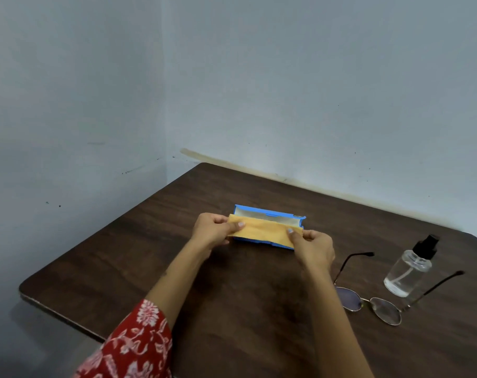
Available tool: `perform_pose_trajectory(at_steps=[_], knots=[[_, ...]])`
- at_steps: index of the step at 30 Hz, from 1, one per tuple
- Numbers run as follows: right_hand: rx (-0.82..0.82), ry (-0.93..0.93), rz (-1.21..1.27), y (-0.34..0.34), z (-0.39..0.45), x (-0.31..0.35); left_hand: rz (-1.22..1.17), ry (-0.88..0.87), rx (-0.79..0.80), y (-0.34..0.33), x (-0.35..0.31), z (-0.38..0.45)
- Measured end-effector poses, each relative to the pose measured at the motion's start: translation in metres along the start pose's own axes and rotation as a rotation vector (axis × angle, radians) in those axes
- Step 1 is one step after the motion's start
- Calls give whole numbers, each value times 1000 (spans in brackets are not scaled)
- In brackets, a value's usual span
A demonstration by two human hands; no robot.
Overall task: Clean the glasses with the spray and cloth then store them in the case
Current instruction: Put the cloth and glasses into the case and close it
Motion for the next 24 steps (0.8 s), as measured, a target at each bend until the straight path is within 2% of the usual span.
perform_pose_trajectory(at_steps=[7,16,24], knots=[[-118,-13,-90,-8,25,1,215,-167,-206,-19,-12,16],[-180,-9,-310,-13,40,-2,470,-227,-292,-30,-14,22],[-115,8,-446,-19,46,-2,559,-275,-296,-31,-13,24]])
Point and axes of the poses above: each hand's wrist, its own z-axis towards the middle knuckle, its own y-axis out of the back of the hand, x = y × z, the point moved 7 cm from there along z, towards the middle knuckle, and after that the axes turned 2 degrees about -z, right-handed, at the moved point
